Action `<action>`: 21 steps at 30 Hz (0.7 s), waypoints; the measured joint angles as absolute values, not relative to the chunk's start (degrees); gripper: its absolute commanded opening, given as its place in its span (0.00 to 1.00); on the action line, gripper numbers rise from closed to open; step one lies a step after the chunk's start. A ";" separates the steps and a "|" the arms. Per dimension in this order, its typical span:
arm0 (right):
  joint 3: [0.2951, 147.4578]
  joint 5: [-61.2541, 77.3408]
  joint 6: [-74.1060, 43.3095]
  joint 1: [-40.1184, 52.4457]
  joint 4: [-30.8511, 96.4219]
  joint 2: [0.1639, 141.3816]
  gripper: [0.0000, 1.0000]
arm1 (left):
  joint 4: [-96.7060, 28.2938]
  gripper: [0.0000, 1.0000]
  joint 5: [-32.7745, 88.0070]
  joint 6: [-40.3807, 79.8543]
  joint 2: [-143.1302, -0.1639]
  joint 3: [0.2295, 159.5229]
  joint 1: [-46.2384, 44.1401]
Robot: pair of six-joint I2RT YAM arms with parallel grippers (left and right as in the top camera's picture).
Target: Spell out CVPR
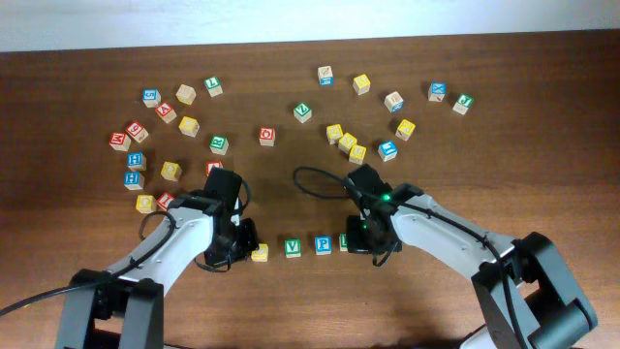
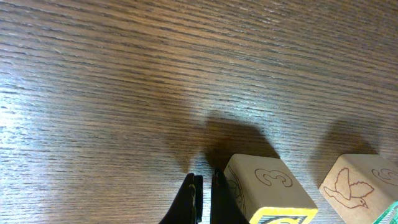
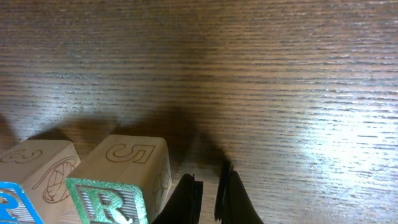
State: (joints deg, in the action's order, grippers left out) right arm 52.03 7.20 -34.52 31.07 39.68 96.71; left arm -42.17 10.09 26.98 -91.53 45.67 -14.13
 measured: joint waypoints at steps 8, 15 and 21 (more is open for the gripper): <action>51.83 8.64 -34.54 31.07 37.58 96.71 0.04 | -42.15 0.00 10.09 26.98 -91.53 45.67 -14.13; 51.83 10.52 -34.50 31.09 36.73 96.71 0.04 | -40.86 0.00 10.09 26.98 -91.53 45.67 -14.13; 51.83 11.99 -34.11 31.09 36.16 96.71 0.04 | -40.16 0.00 10.39 26.98 -91.53 45.67 -14.13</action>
State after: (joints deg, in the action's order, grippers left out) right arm 51.83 11.99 -34.11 31.09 36.16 96.71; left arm -40.16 10.39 26.98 -91.53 45.67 -14.13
